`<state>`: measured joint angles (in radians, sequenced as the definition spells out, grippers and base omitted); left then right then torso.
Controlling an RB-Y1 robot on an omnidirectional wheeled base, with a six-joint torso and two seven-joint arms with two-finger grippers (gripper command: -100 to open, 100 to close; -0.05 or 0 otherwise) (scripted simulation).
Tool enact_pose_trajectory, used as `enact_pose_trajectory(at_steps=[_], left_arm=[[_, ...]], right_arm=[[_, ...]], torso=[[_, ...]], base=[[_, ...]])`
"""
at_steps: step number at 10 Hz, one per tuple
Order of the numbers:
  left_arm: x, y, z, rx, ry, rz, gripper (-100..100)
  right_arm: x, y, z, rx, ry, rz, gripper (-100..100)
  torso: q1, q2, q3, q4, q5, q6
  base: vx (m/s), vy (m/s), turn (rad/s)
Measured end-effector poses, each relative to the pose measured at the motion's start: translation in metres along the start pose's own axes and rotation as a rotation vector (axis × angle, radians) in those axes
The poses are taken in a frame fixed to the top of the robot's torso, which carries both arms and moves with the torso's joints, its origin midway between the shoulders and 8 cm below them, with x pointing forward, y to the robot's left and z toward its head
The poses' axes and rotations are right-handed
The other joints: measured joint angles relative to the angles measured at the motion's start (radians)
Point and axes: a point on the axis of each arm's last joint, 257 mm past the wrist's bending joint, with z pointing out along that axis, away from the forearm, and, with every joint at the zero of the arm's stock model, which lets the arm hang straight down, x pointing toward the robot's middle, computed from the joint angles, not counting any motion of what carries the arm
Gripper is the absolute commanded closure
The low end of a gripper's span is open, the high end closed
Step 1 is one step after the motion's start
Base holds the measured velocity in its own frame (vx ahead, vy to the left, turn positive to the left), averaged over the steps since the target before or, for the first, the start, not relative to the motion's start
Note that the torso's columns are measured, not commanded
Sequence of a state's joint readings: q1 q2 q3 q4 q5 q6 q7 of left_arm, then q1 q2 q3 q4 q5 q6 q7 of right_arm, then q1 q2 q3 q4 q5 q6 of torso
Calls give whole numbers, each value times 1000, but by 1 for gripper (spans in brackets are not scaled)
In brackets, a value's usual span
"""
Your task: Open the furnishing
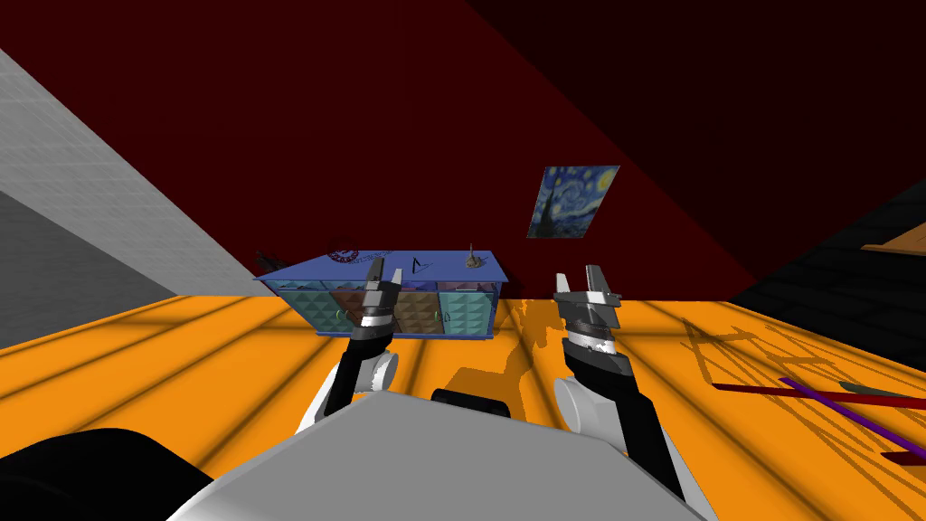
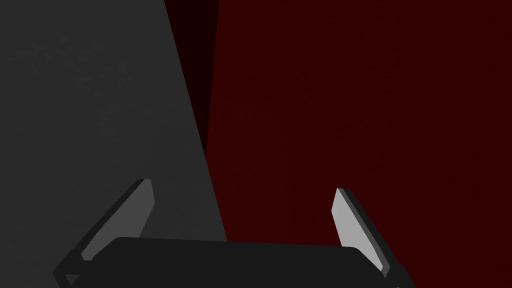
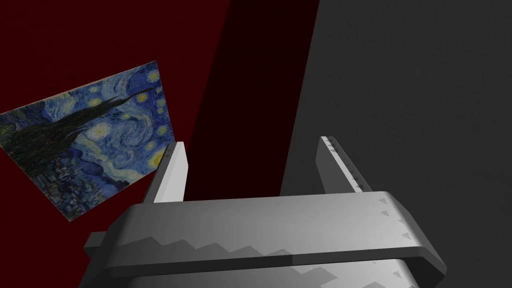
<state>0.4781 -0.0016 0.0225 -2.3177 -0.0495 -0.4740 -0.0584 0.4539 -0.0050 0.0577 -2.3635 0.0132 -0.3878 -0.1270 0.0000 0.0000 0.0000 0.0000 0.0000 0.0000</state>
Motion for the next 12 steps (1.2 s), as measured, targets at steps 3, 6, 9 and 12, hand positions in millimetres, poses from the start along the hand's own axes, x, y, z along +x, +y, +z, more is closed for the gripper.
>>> enact_pose_trajectory(at_steps=[3,6,9,12], left_arm=[[0,0,0,0,0,0,0],[0,0,0,0,0,0,0],[0,0,0,0,0,0,0],[5,4,-1,2,38,14,-100]], right_arm=[[0,0,0,0,0,0,0],[0,0,0,0,0,0,0],[0,0,0,0,0,0,0],[0,0,0,0,0,0,0]], torso=[[0,175,-351,176,0,0],[0,396,-792,396,0,0],[0,618,-1234,617,0,0],[0,733,-1471,734,0,0]], base=[[0,0,0],[0,0,0],[0,0,0],[29,-12,4]])
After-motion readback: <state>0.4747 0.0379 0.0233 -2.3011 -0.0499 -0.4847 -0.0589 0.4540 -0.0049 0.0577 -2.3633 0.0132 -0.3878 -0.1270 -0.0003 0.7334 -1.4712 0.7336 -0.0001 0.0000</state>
